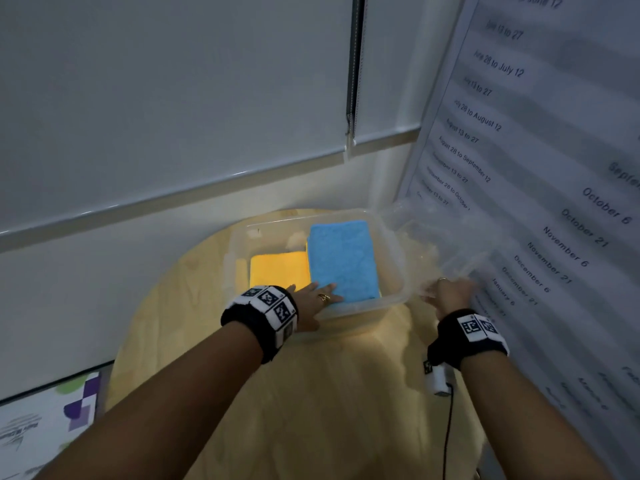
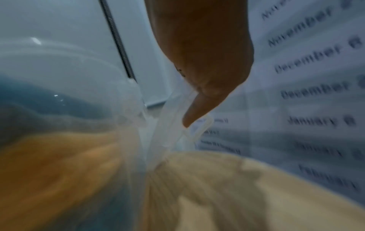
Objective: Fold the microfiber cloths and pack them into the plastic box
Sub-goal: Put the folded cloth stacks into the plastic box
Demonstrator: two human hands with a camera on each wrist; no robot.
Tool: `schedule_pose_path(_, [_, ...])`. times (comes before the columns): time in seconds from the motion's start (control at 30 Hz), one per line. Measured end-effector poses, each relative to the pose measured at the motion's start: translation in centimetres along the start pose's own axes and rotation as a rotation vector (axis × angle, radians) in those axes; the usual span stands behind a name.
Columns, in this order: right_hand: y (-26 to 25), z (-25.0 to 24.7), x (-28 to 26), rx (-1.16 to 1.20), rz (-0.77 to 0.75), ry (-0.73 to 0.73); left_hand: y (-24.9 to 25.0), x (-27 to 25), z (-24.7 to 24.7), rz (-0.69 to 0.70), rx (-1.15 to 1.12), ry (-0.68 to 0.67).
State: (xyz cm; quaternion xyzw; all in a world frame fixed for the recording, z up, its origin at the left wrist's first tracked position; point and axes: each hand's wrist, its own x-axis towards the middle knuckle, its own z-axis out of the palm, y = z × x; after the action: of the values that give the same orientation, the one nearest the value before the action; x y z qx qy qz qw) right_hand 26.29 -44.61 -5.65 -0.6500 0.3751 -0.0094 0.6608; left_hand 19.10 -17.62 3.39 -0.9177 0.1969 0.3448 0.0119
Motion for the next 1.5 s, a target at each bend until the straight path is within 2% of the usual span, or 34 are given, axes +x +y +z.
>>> schedule_pose_path(0.07, [-3.0,0.1,-2.5,-0.095,-0.191,0.055,-0.2,0.0,0.4,0.011,-0.109,0.024])
schedule_pose_path(0.17, [-6.7,0.0,-6.4,-0.21,-0.562,0.156,0.1,-0.1,0.7,0.046,-0.156,0.046])
schedule_pose_path(0.23, [-8.9,0.2,-8.9,-0.181,-0.757,0.15,0.4,-0.1,0.3,0.056,-0.173,0.051])
schedule_pose_path(0.3, [-10.3,0.9,-11.2,-0.17,-0.887,0.129,0.9,0.0,-0.3,0.065,-0.283,0.056])
schedule_pose_path(0.33, [-10.7,1.4,-12.6,-0.201,-0.951,0.123,1.2,0.0,-0.8,0.065,-0.414,0.073])
schedule_pose_path(0.4, [-10.6,2.2,-15.1,-0.286,-1.107,0.125,1.4,-0.3,-1.7,0.038,-0.835,0.158])
schedule_pose_path(0.5, [-9.0,3.4,-18.3,-0.42,-1.298,0.069,0.7,-1.8,-3.8,-0.047,-1.508,0.422])
schedule_pose_path(0.57, [-7.5,4.6,-20.3,-0.52,-1.403,0.023,-0.5,-3.2,-5.3,-0.038,-1.726,0.529])
schedule_pose_path(0.63, [-5.9,5.8,-22.2,-0.578,-1.448,-0.066,-1.9,-4.3,-6.3,0.072,-1.833,0.489])
schedule_pose_path(0.7, [-4.6,6.7,-23.2,-0.612,-1.419,-0.243,-2.9,-5.1,-6.5,0.084,-1.876,0.504])
schedule_pose_path(0.73, [-4.4,6.8,-23.2,-0.626,-1.378,-0.401,-3.4,-5.3,-6.5,0.028,-1.845,0.56])
schedule_pose_path(0.8, [-4.7,6.3,-22.5,-0.61,-1.237,-0.829,-4.5,-5.7,-6.2,-0.096,-1.808,0.702])
schedule_pose_path(0.83, [-5.1,5.7,-21.8,-0.588,-1.188,-0.934,-5.3,-5.9,-5.8,-0.152,-1.82,0.742])
schedule_pose_path(0.87, [-5.6,5.2,-20.5,-0.55,-1.174,-0.901,-6.3,-5.9,-5.3,-0.211,-1.819,0.764])
schedule_pose_path(0.9, [-6.0,4.8,-18.6,-0.507,-1.146,-0.771,-7.5,-5.8,-4.7,-0.284,-1.771,0.783])
schedule_pose_path(0.93, [-6.4,4.4,-16.2,-0.511,-1.086,-0.575,-8.6,-5.8,-4.0,-0.367,-1.643,0.788])
schedule_pose_path(1.0, [-6.5,3.4,-11.3,-0.742,-0.85,-0.224,-10.1,-5.6,-2.5,-0.485,-1.333,0.782])
schedule_pose_path(1.03, [-6.2,3.0,-9.4,-0.85,-0.669,-0.165,-10.2,-5.7,-2.0,-0.528,-1.196,0.778])
schedule_pose_path(1.1, [-5.1,2.8,-7.0,-0.825,-0.377,-0.24,-10.1,-5.4,-0.8,-0.613,-0.943,0.757])
schedule_pose_path(1.13, [-4.7,2.8,-6.6,-0.765,-0.314,-0.301,-9.8,-5.4,-0.3,-0.652,-0.819,0.729])
schedule_pose_path(1.2, [-4.1,3.2,-5.9,-0.676,-0.294,-0.393,-9.6,-5.1,0.6,-0.701,-0.653,0.667])
schedule_pose_path(1.23, [-4.1,3.5,-5.8,-0.646,-0.294,-0.427,-9.7,-4.9,1.0,-0.71,-0.651,0.644])
schedule_pose_path(1.33, [-4.4,4.4,-5.5,-0.552,-0.258,-0.499,-9.9,-4.1,1.4,-0.684,-0.839,0.589])
schedule_pose_path(1.4, [-4.3,4.9,-4.7,-0.479,-0.212,-0.526,-10.0,-3.8,1.5,-0.626,-0.978,0.622])
schedule_pose_path(1.5, [-3.8,5.1,-3.5,-0.313,-0.039,-0.563,-10.4,-4.0,1.4,-0.609,-1.184,0.653])
